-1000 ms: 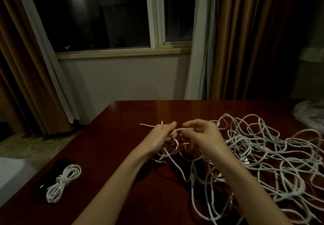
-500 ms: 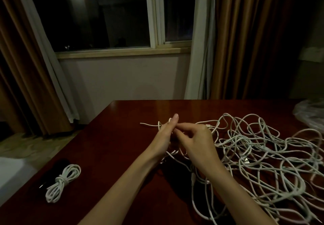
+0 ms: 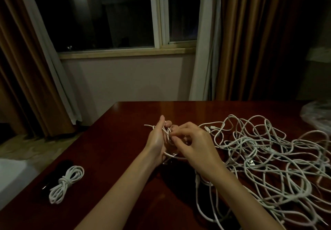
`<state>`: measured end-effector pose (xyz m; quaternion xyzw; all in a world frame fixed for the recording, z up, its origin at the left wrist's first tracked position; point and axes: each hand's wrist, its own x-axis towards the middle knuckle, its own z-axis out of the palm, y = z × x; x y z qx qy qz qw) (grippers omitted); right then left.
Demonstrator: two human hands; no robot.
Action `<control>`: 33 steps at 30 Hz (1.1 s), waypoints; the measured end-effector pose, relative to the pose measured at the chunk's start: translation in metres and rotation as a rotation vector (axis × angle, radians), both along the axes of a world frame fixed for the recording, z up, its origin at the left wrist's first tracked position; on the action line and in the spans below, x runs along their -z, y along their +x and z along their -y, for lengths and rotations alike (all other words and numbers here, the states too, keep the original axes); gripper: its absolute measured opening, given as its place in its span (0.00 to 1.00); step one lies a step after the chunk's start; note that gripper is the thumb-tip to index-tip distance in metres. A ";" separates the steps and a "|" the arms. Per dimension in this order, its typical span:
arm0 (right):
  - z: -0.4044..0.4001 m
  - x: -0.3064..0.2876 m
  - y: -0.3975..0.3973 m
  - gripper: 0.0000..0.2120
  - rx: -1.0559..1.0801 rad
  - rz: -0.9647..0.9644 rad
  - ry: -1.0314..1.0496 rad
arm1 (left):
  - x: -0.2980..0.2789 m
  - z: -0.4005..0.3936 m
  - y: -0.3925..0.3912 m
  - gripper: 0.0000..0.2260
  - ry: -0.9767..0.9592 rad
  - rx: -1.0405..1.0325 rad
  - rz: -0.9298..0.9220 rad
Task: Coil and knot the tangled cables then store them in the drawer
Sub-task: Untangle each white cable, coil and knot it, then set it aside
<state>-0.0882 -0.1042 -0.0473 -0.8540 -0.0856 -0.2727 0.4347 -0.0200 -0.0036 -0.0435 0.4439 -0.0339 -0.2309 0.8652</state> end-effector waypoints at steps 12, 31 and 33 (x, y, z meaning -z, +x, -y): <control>-0.004 0.002 -0.002 0.06 -0.009 0.062 -0.086 | 0.000 -0.005 0.003 0.20 -0.155 0.012 -0.064; 0.018 -0.010 -0.001 0.03 0.017 -0.210 0.131 | -0.004 -0.013 0.010 0.20 0.168 0.121 0.243; 0.016 -0.009 -0.002 0.01 0.036 -0.184 0.088 | -0.001 -0.012 0.007 0.20 0.248 0.147 0.292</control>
